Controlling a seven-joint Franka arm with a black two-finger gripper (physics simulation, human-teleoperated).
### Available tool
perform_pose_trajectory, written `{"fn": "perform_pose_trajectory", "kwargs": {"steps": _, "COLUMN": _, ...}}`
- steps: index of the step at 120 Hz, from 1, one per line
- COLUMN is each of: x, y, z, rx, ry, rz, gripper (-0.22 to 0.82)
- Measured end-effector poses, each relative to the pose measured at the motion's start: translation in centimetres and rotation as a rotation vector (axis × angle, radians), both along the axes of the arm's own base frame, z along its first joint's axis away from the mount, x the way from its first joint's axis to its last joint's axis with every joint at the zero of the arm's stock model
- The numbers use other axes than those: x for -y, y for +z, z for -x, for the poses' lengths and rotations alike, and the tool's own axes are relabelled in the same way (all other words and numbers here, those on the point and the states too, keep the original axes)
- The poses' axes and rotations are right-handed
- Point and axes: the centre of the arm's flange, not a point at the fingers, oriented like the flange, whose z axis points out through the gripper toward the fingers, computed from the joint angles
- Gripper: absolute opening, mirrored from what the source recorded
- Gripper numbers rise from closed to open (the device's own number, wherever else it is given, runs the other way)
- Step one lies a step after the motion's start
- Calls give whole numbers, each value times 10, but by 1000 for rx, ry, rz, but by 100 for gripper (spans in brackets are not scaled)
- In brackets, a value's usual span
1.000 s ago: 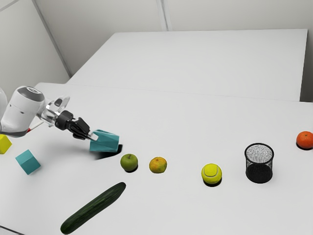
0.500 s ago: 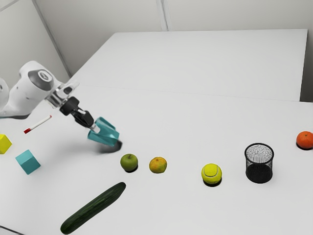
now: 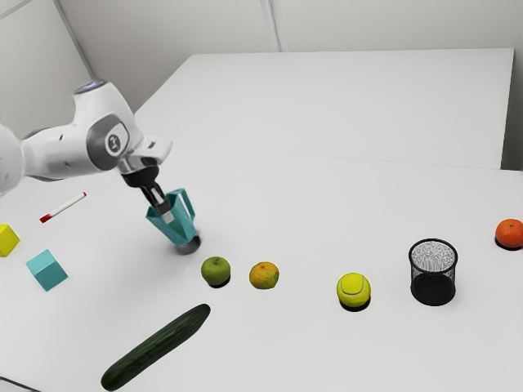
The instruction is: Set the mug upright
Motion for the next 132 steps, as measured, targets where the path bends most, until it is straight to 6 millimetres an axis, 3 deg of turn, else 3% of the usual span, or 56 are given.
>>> {"fn": "perform_pose_trajectory", "kwargs": {"steps": 34, "x": 27, "y": -16, "z": 6, "rx": 45, "ry": -56, "rz": -129, "gripper": -18}}
{"fn": "perform_pose_trajectory", "kwargs": {"steps": 65, "x": 37, "y": -18, "z": 5, "rx": 74, "ry": -26, "rz": -148, "gripper": -16}}
{"fn": "perform_pose_trajectory", "kwargs": {"steps": 105, "x": 29, "y": -12, "z": 6, "rx": 92, "ry": 42, "rz": -149, "gripper": 11}}
{"fn": "perform_pose_trajectory", "kwargs": {"steps": 132, "x": 28, "y": 36, "z": 13, "rx": 128, "ry": 77, "rz": -179, "gripper": 41}}
